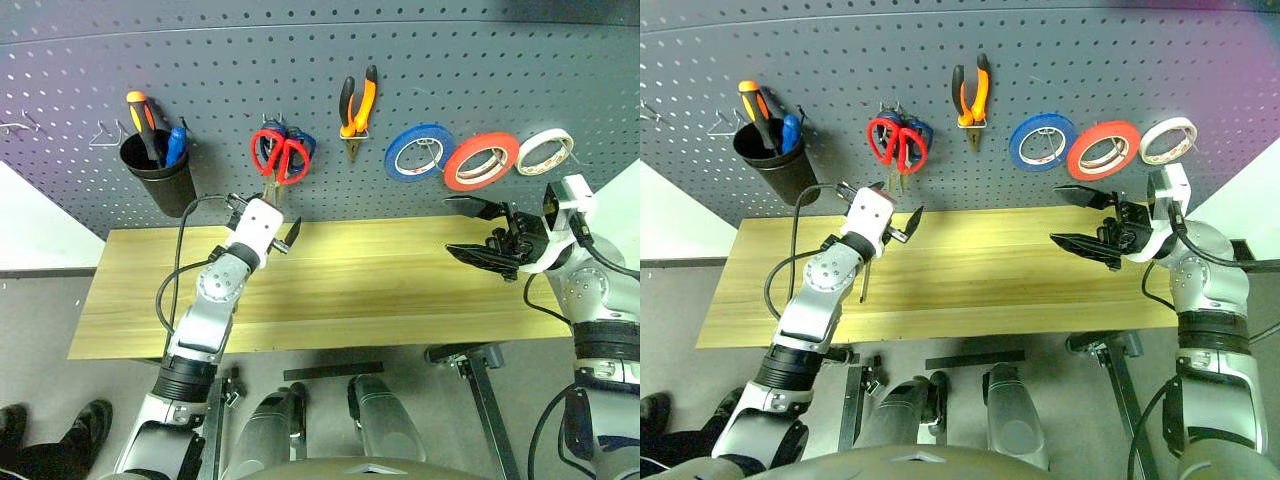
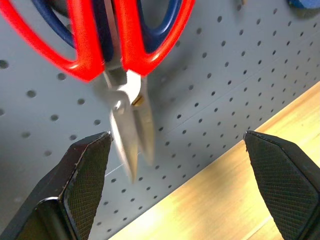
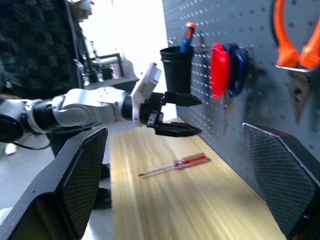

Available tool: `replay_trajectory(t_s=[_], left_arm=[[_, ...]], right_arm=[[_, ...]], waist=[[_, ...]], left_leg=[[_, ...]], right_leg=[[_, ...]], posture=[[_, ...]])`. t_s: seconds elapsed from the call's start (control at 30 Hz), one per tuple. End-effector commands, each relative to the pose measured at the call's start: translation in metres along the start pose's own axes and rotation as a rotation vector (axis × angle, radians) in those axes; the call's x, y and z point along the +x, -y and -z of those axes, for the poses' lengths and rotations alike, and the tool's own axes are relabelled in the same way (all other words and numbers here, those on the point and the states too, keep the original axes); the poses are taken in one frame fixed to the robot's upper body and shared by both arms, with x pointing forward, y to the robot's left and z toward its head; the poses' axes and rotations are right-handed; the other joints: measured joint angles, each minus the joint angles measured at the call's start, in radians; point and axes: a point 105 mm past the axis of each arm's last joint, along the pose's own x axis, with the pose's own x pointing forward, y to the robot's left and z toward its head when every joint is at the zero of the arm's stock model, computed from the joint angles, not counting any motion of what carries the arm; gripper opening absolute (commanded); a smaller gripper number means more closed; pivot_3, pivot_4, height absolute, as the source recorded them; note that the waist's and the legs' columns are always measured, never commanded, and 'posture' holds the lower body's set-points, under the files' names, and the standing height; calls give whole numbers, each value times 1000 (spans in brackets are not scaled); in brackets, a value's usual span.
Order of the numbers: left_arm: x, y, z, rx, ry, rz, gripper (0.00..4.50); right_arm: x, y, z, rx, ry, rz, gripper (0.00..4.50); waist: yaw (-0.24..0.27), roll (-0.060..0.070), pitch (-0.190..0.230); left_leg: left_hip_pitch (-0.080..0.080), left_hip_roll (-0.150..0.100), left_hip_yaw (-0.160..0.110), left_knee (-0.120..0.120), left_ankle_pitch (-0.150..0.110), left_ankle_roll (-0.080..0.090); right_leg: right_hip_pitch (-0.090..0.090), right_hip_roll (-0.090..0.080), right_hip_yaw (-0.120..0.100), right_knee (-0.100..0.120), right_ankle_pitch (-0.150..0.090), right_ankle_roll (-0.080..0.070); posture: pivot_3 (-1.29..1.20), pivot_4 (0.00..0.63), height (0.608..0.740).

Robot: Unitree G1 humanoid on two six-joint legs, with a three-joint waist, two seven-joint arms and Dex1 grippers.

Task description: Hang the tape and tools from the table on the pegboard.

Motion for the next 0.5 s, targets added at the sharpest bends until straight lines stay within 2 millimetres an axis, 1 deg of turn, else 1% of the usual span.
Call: replay_trajectory(t_s=[0.03,0.1,0.23,0.3,0.43,0.5], left_arm=[[-6,-4,-10,3,35,-9,4438],[-10,-2,-7,1,24,2,4438],[-25,7,9,5,-39,49,4438],[-36,8,24,-43,-93,57,4438],[-50,8,52,-128,-201,51,4438],[-54,-2,70,-166,-276,-23,4438]], right_arm=[[0,-6,-16,-47,59,-33,4500],[1,-8,-16,-43,60,-50,4500],[2,-12,-15,-43,58,-62,4500],[4,-14,-12,-45,58,-70,4500],[5,-15,-9,-49,50,-76,4500],[7,-16,-9,-53,52,-81,4500]], waist=[[0,0,0],[-1,0,0],[-3,1,-1],[-3,2,-2],[0,4,-3],[0,4,-3]], left_leg=[[0,0,0,0,0,0],[0,0,0,0,0,0],[0,0,0,-1,0,0],[0,0,0,-1,0,0],[0,0,0,0,0,0],[0,0,0,0,0,0]], right_leg=[[0,0,0,0,0,0],[0,0,0,0,0,0],[0,0,0,0,0,0],[0,0,0,0,0,0],[0,0,1,0,0,0],[0,0,1,0,0,0]], posture=[[-311,202,740],[-311,200,740],[-311,199,740],[-309,198,740],[-306,196,740],[-303,196,740]])
